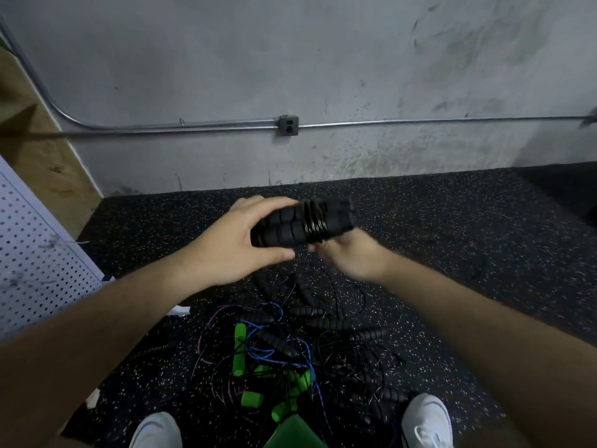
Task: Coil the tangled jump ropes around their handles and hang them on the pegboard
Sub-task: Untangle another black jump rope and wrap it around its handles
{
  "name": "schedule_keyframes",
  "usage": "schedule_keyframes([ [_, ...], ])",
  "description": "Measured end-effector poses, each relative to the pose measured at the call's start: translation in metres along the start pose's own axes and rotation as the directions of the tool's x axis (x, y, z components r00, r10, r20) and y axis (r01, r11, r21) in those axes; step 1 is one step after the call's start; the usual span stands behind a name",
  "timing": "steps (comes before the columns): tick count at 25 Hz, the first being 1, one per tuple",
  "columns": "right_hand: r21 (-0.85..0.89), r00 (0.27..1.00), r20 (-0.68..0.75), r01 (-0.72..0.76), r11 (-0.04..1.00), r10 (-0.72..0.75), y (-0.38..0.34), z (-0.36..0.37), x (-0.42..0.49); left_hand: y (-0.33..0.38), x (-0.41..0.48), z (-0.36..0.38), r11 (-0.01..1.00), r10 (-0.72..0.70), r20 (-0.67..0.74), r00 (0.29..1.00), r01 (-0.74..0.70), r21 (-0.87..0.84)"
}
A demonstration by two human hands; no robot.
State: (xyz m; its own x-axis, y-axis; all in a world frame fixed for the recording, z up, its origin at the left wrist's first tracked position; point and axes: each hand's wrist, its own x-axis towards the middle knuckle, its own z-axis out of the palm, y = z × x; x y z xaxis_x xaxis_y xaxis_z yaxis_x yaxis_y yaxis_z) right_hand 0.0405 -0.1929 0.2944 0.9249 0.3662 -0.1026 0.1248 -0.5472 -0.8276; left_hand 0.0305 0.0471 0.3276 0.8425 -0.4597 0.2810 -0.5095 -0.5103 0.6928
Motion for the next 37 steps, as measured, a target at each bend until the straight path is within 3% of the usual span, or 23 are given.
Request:
schedule_keyframes([
  [2,-0.106,0.993,0.098,-0.06,0.993,0.071,-0.004,0.029,-0.007,-0.005,0.007,0.001,0.984,-0.029,-0.154,0.988,0.056,0.171],
  [5,-0.211,0.978,0.172,-0.079,0.974,0.117,-0.027,0.057,-0.016,-0.031,0.015,-0.008,0.896,-0.083,-0.213,0.974,0.166,0.412],
  [8,-0.222,0.986,0.124,-0.081,0.972,0.11,-0.058,0.053,-0.023,-0.052,0.016,-0.011,0.838,-0.138,-0.14,0.98,0.191,0.511],
  [10,-0.329,0.993,0.104,-0.018,0.944,0.055,-0.074,0.042,-0.03,-0.051,0.017,-0.006,0.829,-0.107,-0.092,0.99,0.14,0.542],
  [14,-0.699,0.971,-0.011,0.163,0.696,-0.238,-0.084,0.008,-0.03,-0.035,0.011,0.006,0.822,-0.025,0.152,0.988,-0.066,0.566],
  [16,-0.7,0.96,-0.057,0.158,0.696,-0.275,-0.073,-0.014,-0.021,-0.026,0.004,0.012,0.858,-0.007,0.301,0.954,-0.149,0.492],
  [18,-0.569,0.976,-0.065,0.134,0.812,-0.207,-0.053,-0.033,-0.009,-0.013,-0.002,0.013,0.922,0.003,0.341,0.94,-0.135,0.363],
  [20,-0.232,0.989,-0.056,0.12,0.965,-0.136,-0.036,-0.044,-0.004,0.0,-0.007,0.01,0.984,-0.018,0.278,0.96,-0.032,0.177],
  [21,-0.029,0.996,-0.043,0.08,0.996,-0.081,-0.029,-0.043,-0.004,0.004,-0.008,0.009,0.996,-0.029,0.227,0.973,0.009,0.088],
  [22,0.062,1.0,-0.019,0.012,0.998,-0.011,-0.024,-0.036,-0.006,0.007,-0.008,0.008,0.999,-0.043,0.168,0.985,0.04,0.022],
  [24,-0.119,0.997,0.029,-0.069,0.991,0.073,-0.017,-0.01,-0.011,0.007,-0.005,0.007,0.998,-0.052,0.036,0.998,0.05,0.046],
  [27,-0.277,0.977,0.184,-0.053,0.959,0.107,-0.019,0.04,-0.018,-0.009,0.005,0.005,0.927,-0.01,-0.107,0.994,0.05,0.371],
  [33,-0.394,0.981,0.18,-0.002,0.919,0.079,-0.064,0.058,-0.031,-0.04,0.012,0.007,0.782,-0.056,0.002,0.998,0.043,0.622],
  [35,-0.476,0.98,0.195,0.058,0.878,0.041,-0.079,0.044,-0.036,-0.039,0.012,0.009,0.746,-0.034,0.057,0.998,-0.013,0.666],
  [37,-0.606,0.991,0.115,0.129,0.785,-0.074,-0.086,0.024,-0.035,-0.038,0.009,0.009,0.743,-0.035,0.146,0.989,-0.072,0.665],
])
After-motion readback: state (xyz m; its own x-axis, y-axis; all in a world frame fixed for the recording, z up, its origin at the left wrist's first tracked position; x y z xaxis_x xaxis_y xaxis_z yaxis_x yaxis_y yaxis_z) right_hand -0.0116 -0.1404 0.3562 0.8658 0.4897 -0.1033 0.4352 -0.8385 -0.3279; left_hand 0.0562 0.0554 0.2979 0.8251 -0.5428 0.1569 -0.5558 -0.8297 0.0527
